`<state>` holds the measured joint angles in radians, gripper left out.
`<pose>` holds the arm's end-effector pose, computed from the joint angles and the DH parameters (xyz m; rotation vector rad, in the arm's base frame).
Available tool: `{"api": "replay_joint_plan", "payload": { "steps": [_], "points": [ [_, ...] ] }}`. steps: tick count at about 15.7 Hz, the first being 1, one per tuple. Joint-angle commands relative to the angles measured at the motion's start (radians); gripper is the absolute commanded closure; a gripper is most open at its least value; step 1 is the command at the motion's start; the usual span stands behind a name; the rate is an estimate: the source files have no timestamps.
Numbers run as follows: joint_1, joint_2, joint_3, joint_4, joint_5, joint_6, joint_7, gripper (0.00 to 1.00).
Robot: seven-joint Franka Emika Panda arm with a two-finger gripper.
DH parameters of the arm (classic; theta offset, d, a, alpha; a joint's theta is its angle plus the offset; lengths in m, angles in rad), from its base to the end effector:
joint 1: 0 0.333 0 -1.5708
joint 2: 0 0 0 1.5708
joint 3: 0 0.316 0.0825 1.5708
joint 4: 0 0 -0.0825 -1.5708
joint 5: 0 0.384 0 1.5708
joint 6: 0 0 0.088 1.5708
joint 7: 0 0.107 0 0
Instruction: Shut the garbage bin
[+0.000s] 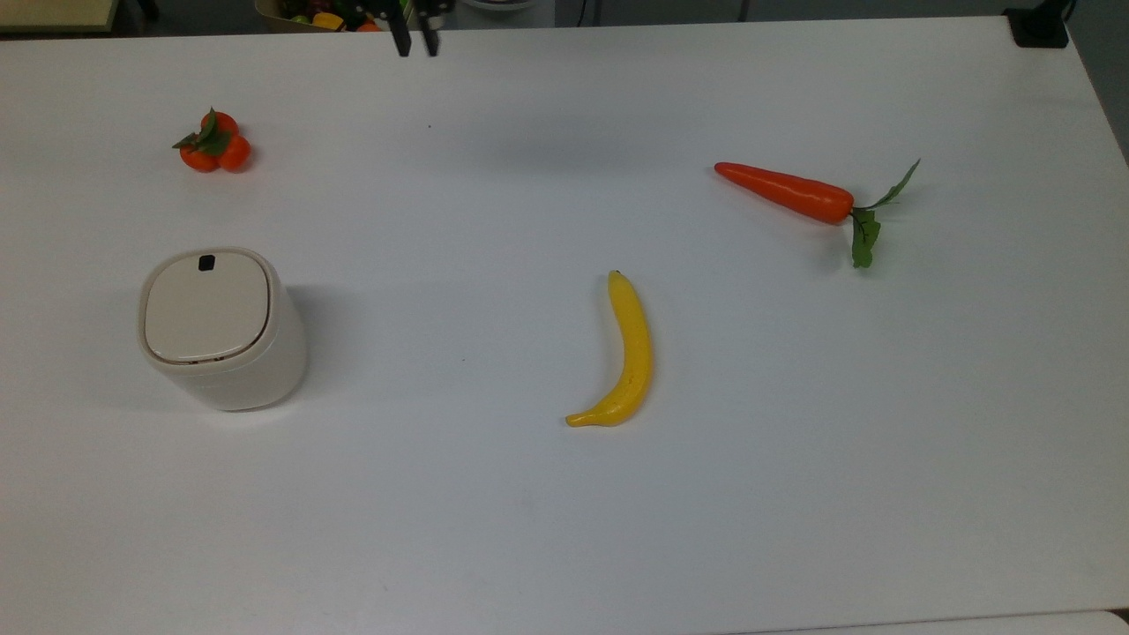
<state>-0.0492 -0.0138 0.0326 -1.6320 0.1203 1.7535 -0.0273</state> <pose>0.5674 0.0014 0.6208 -3.0183 0.0047 -0.2084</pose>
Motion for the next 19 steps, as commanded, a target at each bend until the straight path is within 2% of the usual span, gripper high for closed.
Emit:
{"api": "replay_joint_plan", "payload": {
  "steps": [1, 4, 9, 11, 13, 15, 19],
  "points": [
    [0.025, -0.032, 0.021, -0.005, 0.015, -0.063, 0.021, 0.00],
    [0.029, -0.029, 0.050, -0.011, -0.002, -0.060, 0.018, 0.00],
    [0.043, -0.021, 0.046, -0.017, -0.047, -0.039, 0.007, 0.00],
    [0.072, -0.021, 0.021, -0.028, -0.065, -0.020, 0.000, 0.00],
    [0.129, -0.021, -0.046, -0.029, -0.080, 0.003, -0.017, 0.00],
    [0.164, -0.021, -0.086, -0.029, -0.080, 0.006, -0.040, 0.00],
    [0.164, -0.021, -0.089, -0.028, -0.076, 0.006, -0.042, 0.00]
  ]
}}
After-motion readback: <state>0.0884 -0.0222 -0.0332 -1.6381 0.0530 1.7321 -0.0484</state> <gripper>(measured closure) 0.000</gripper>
